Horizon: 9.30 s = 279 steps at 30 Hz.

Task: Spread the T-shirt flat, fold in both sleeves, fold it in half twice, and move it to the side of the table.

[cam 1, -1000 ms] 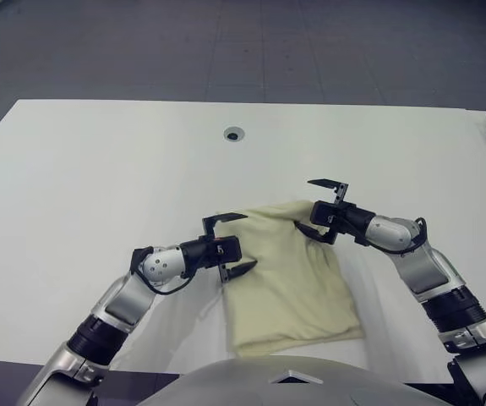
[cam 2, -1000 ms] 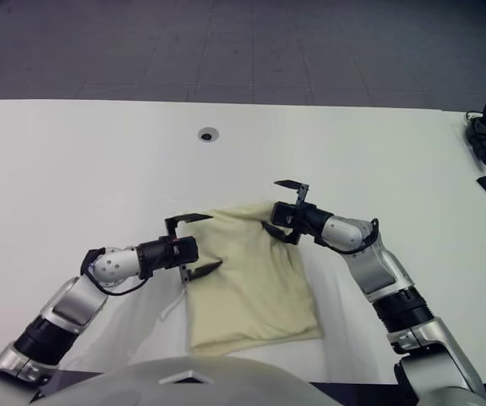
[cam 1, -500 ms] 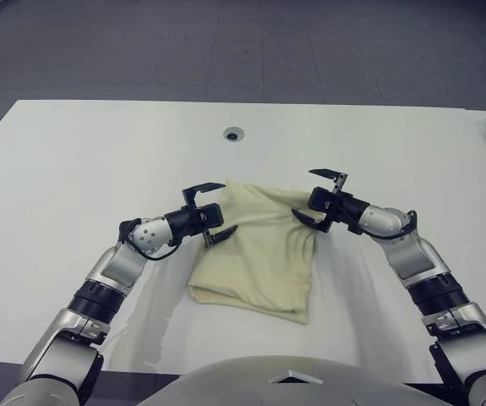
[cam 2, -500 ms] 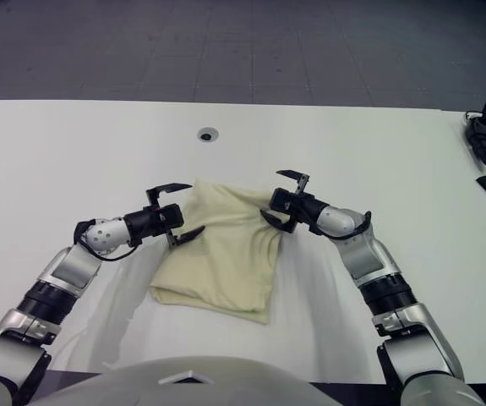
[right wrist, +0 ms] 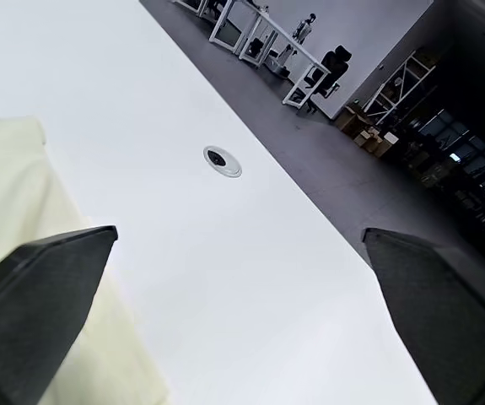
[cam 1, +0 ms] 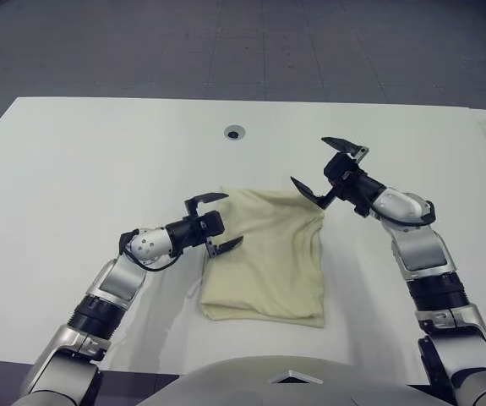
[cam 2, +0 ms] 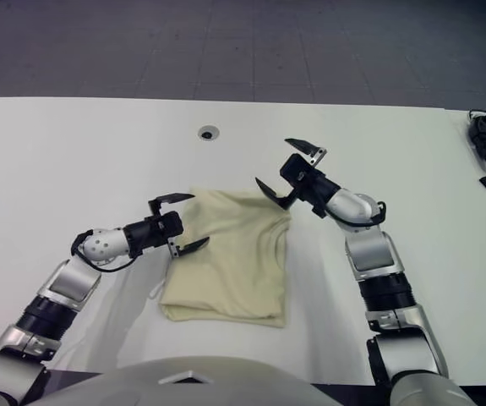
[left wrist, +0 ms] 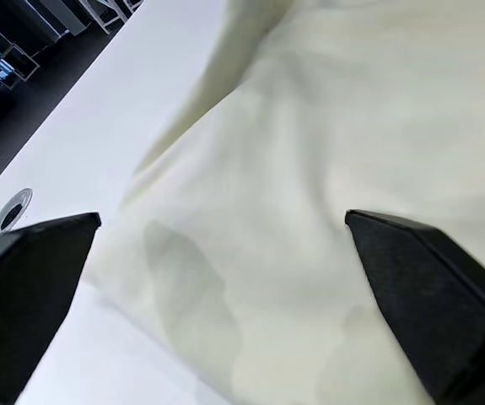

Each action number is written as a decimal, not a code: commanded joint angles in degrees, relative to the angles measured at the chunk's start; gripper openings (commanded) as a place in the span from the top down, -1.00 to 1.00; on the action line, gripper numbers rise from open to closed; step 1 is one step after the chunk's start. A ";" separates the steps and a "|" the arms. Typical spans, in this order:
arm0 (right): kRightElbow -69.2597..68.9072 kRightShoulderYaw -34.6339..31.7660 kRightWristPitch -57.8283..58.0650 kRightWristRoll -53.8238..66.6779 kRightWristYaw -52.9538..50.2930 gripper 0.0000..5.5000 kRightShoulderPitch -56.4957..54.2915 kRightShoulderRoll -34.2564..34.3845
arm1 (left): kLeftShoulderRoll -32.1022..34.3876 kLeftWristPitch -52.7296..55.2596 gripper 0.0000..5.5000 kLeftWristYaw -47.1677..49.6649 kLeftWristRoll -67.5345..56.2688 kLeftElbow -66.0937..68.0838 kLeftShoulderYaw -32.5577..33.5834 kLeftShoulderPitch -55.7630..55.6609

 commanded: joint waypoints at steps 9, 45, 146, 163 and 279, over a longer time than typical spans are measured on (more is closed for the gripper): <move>-42.57 -11.37 7.26 12.43 20.38 -0.96 34.97 -19.67 | 10.76 -0.50 -0.96 -4.79 -11.90 -31.20 20.13 7.30; -35.13 6.11 -1.74 -18.68 19.56 -0.08 42.91 -25.85 | 19.75 -4.94 0.01 -9.94 23.54 -33.13 3.66 33.49; -1.72 3.44 17.34 12.82 31.75 0.26 0.52 -19.00 | -1.17 4.93 0.28 -12.70 -11.15 -0.36 5.95 -4.97; -14.16 -4.39 8.84 11.52 9.03 -0.77 8.82 -6.83 | -4.09 4.37 -0.79 -3.07 -11.39 -8.79 9.27 1.89; -20.33 -11.22 -7.35 4.79 -33.77 -0.96 18.52 14.85 | -25.59 -13.20 -0.96 40.89 -0.54 -16.33 15.45 6.48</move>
